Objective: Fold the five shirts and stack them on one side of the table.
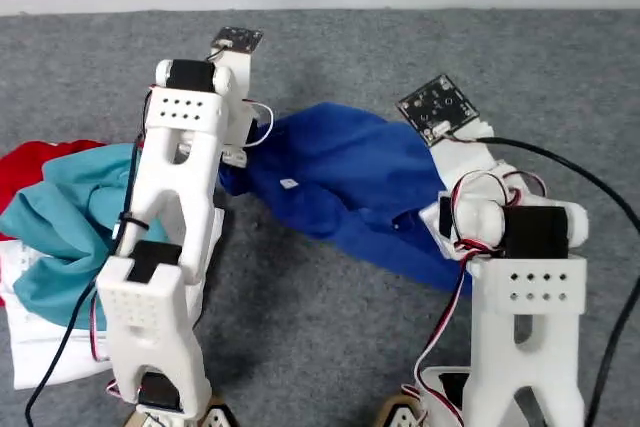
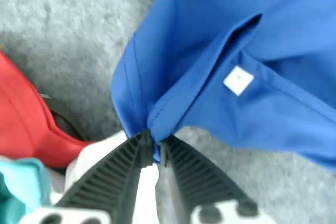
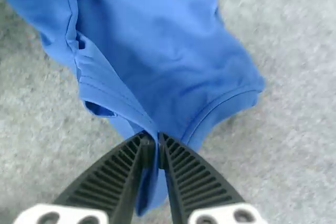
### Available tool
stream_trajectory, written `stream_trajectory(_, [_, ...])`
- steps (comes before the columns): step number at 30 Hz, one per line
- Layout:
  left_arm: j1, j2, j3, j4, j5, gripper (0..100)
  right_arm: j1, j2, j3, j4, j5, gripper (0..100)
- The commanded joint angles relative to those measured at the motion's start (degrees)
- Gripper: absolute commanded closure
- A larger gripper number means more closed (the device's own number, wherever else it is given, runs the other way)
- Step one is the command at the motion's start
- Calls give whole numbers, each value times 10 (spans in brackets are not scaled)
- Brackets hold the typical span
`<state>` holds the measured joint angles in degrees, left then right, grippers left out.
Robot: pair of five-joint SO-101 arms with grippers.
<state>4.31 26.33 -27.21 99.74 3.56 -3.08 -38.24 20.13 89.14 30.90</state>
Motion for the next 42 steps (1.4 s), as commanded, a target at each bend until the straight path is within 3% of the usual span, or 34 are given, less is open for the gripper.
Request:
stream_trajectory(1, [4, -70, 40, 9, -30, 900, 4, -12, 20, -2, -6, 989])
stream_trajectory(9, [4, -88, 79, -4, -66, 892, 1, -12, 60, -3, -4, 989])
stream_trajectory(16, [4, -24, 42, -203, -61, 886, 0, -12, 78, -36, -4, 989])
stream_trajectory(19, [5, 38, 0, -245, -61, 857, 0, -11, 79, -32, -6, 989])
stream_trajectory(35, [10, 427, -548, -88, -60, 848, 1, -6, 91, -35, -4, 989])
stream_trajectory(42, [42, 479, -662, -7, -60, 848, 1, -6, 91, -35, -5, 989])
